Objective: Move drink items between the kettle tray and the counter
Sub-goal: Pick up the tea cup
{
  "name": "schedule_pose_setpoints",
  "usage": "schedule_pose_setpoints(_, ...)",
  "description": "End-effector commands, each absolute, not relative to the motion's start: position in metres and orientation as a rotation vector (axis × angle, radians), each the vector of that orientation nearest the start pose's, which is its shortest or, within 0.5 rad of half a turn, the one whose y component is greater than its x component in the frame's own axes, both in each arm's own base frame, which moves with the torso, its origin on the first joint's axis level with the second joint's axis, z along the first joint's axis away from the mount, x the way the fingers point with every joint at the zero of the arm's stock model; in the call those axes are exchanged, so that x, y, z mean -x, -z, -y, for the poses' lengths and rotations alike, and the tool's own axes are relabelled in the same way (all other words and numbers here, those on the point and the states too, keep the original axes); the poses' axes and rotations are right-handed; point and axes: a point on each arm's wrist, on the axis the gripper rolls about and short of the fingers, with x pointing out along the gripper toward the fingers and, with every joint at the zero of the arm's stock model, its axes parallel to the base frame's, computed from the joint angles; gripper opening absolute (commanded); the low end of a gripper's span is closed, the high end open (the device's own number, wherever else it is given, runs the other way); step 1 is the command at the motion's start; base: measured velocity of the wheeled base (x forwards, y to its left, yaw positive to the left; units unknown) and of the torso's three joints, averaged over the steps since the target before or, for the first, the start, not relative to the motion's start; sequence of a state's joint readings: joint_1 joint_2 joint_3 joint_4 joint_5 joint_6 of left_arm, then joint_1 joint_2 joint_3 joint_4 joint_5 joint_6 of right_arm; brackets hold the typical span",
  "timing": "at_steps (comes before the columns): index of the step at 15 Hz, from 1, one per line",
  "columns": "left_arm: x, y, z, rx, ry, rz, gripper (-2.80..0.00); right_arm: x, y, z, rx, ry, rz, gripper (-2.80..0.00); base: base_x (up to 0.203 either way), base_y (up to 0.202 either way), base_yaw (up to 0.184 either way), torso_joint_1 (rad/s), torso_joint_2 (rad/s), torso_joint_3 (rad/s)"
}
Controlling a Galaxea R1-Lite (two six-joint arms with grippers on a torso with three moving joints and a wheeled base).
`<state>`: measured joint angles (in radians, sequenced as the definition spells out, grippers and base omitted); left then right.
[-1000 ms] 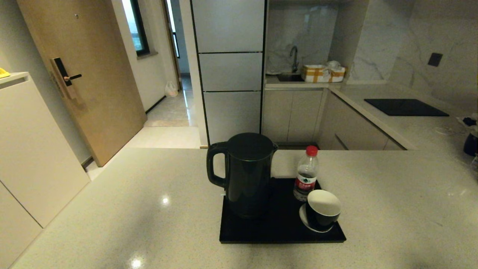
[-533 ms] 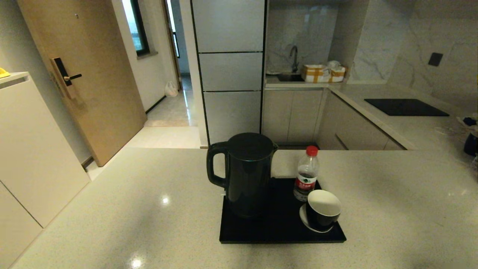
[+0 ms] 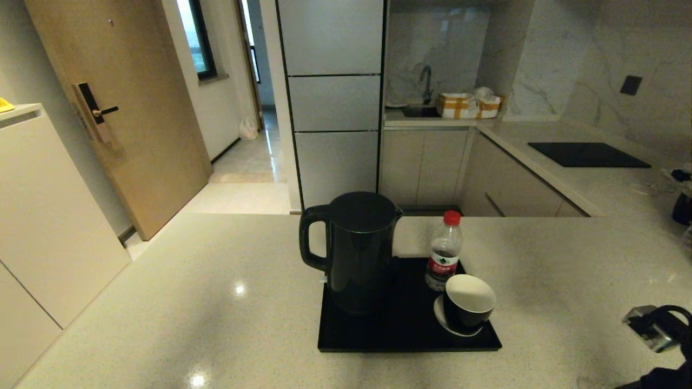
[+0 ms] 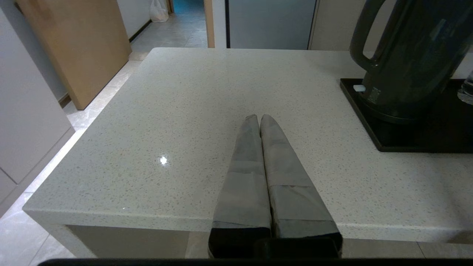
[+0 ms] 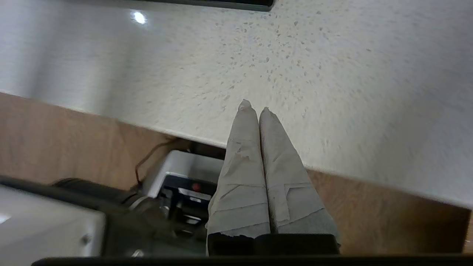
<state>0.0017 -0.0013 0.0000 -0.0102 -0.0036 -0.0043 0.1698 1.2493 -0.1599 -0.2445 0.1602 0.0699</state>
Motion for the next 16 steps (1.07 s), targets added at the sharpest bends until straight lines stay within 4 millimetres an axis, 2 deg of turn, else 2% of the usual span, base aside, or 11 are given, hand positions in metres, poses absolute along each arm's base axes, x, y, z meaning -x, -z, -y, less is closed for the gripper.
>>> schedule_pose_setpoints(1, 0.023, -0.077, 0.000, 0.005, 0.003, 0.012, -2.80, -0.148, -0.059, -0.029, -0.053, -0.279, -0.940, -2.80, 0.000, 0.000, 0.000, 0.000, 0.00, 0.000)
schedule_pose_setpoints(5, 0.023, -0.077, 0.000, 0.005, 0.002, 0.012, -2.80, -0.175, -0.021, -0.042, -0.025, -0.312, -0.882, -2.80, 0.000, 0.000, 0.000, 0.000, 0.00, 0.000)
schedule_pose_setpoints(6, 0.023, -0.077, 0.000, 0.005, 0.002, 0.012, -2.80, -0.177, -0.016, -0.046, -0.019, -0.320, -0.865, 0.00, 0.000, 0.000, 0.000, 0.000, 0.00, 0.000)
schedule_pose_setpoints(10, 0.023, -0.077, 0.000, 0.005, 0.002, 0.011, -2.80, -0.195, 0.000, -0.067, -0.045, -0.369, -0.752, 0.00, 0.000, 0.000, 0.000, 0.000, 0.00, 0.000)
schedule_pose_setpoints(14, 0.023, -0.077, 0.000, 0.005, 0.000, 0.011, -2.80, -0.193, 0.000, -0.077, -0.064, -0.389, -0.749, 0.00, 0.000, 0.000, 0.000, 0.000, 0.00, 0.000)
schedule_pose_setpoints(16, 0.023, -0.077, 0.000, 0.005, 0.002, 0.012, -2.80, -0.195, 0.008, -0.089, -0.080, -0.390, -0.725, 0.00, 0.000, 0.000, 0.000, 0.000, 0.00, 0.000)
